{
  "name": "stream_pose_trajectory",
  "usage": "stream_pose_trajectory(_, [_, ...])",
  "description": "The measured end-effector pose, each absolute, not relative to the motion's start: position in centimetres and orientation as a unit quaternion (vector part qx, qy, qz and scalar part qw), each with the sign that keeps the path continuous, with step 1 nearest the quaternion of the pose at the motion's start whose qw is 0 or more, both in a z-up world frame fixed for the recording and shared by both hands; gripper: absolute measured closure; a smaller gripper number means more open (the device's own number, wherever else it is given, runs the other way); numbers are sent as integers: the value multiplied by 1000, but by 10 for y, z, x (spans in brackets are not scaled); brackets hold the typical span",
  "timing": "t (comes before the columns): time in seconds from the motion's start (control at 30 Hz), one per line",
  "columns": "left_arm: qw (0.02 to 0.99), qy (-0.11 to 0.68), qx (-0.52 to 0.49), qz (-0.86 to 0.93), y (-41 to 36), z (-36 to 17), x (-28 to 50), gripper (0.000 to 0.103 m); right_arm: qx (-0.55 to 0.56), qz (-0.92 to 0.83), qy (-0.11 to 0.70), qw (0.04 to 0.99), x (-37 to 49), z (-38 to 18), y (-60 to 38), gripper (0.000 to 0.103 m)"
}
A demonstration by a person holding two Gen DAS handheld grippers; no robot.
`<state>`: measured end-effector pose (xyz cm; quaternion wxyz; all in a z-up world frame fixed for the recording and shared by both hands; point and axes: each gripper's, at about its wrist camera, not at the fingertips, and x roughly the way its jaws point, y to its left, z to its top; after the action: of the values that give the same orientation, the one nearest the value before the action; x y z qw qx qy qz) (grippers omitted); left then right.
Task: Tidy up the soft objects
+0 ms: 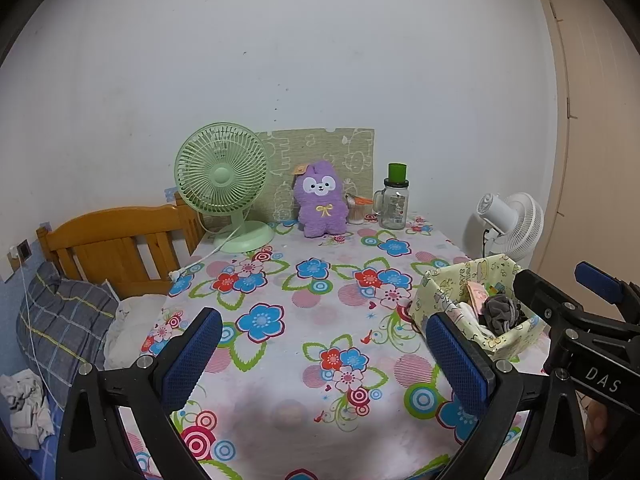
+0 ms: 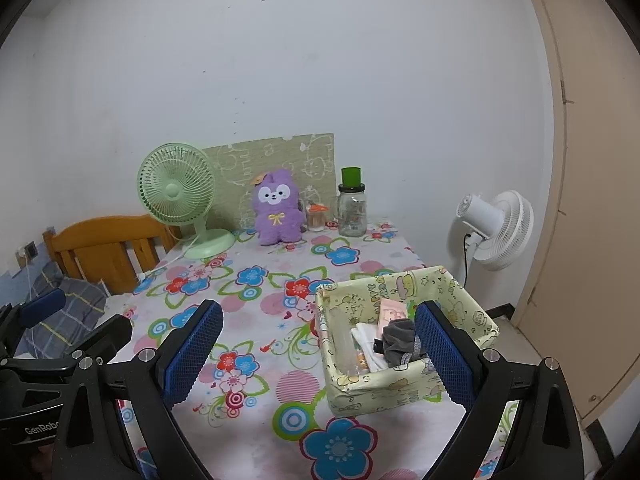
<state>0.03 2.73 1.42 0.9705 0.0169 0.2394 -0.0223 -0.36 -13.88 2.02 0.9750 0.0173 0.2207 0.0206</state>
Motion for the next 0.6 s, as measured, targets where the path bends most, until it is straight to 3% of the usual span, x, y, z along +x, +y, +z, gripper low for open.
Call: stream_pose_trajectory(0.6, [971, 239, 18, -22, 25, 15, 2, 0, 16, 17, 217, 976, -4, 20, -142, 5])
